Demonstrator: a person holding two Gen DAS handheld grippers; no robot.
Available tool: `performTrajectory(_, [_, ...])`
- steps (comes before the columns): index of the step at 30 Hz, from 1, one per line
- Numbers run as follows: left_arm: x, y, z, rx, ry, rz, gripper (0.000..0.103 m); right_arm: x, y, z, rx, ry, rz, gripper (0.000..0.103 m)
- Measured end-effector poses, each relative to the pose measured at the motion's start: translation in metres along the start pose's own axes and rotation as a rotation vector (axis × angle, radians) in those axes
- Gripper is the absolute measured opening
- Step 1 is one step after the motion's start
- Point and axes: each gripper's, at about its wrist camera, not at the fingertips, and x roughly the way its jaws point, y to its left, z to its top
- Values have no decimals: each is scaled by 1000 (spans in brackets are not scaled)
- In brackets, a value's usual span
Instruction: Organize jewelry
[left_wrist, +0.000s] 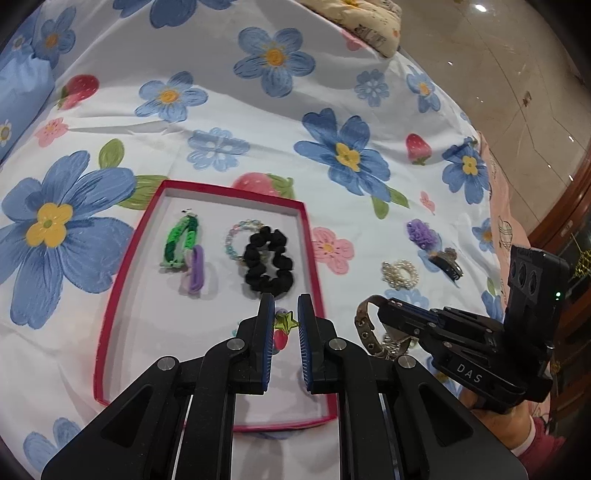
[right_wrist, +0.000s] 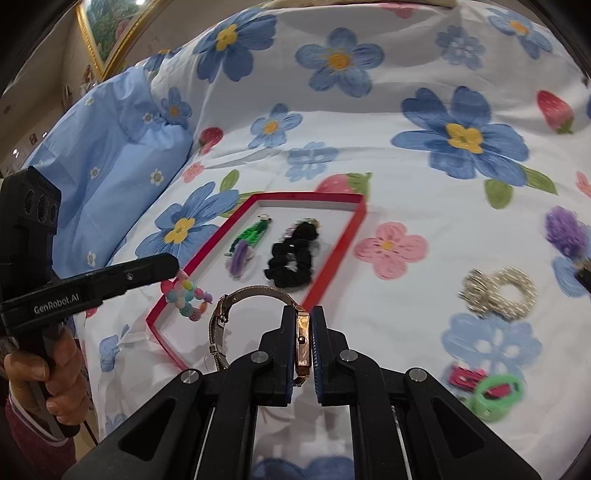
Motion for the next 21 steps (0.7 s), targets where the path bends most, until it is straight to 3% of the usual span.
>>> performTrajectory(13, [30, 47, 5, -75, 30, 13, 11, 54, 24, 22, -55, 54, 22, 8])
performTrajectory(21, [48, 81, 2, -129, 51, 59, 11, 98, 36, 20, -137, 139, -24, 8])
